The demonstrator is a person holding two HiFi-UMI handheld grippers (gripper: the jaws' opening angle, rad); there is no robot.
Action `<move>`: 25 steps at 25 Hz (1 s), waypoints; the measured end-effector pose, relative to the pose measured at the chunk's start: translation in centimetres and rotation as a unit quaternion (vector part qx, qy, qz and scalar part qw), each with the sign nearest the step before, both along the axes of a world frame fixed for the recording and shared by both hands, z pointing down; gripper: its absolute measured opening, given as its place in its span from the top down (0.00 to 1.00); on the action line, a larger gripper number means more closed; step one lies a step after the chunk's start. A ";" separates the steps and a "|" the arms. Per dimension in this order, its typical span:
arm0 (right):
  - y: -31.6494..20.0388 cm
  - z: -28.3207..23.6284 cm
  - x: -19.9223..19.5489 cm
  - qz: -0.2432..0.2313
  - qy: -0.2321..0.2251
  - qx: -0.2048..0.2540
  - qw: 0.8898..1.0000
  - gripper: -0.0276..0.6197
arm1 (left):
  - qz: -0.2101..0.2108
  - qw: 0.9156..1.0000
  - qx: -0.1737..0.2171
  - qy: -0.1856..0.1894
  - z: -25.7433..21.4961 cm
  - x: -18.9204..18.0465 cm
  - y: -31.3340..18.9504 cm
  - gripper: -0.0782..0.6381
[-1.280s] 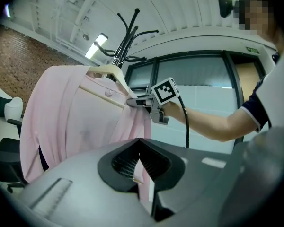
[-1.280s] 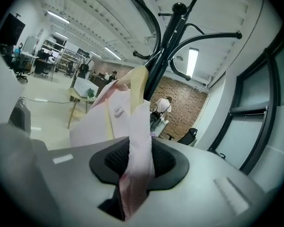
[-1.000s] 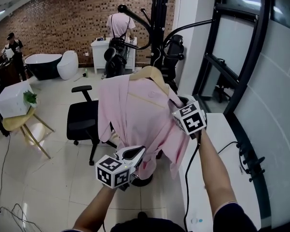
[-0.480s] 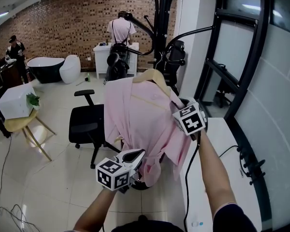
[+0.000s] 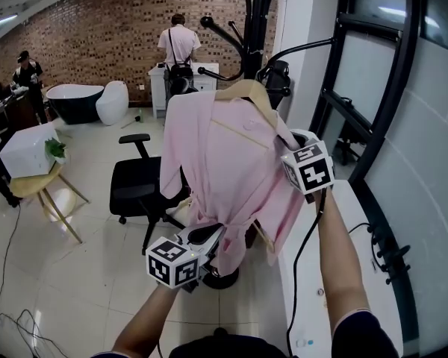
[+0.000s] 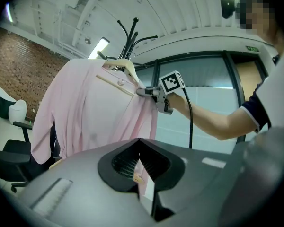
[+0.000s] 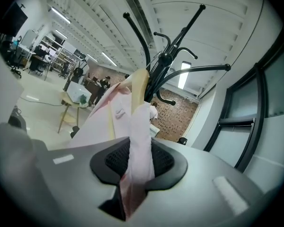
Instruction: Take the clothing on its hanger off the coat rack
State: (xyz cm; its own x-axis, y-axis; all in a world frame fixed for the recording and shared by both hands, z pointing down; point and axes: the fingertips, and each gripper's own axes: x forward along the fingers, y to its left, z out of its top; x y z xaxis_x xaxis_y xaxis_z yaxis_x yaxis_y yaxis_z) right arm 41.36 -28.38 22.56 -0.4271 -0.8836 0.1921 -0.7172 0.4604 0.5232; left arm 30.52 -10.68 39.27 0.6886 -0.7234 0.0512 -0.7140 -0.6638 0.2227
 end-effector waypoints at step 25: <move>12.7 6.8 -8.7 -0.069 0.024 -0.023 0.997 0.84 | -0.052 0.999 -0.004 -0.004 0.1 -8.4 7.6 0.87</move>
State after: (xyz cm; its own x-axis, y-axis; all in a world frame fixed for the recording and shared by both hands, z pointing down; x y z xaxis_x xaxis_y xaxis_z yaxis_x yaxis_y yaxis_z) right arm 32.65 -15.70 29.36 -0.5338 -0.8065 0.2541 -0.6201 0.5777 0.5308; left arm 22.07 -3.05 39.38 0.6093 -0.7904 0.0631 -0.7807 -0.5841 0.2220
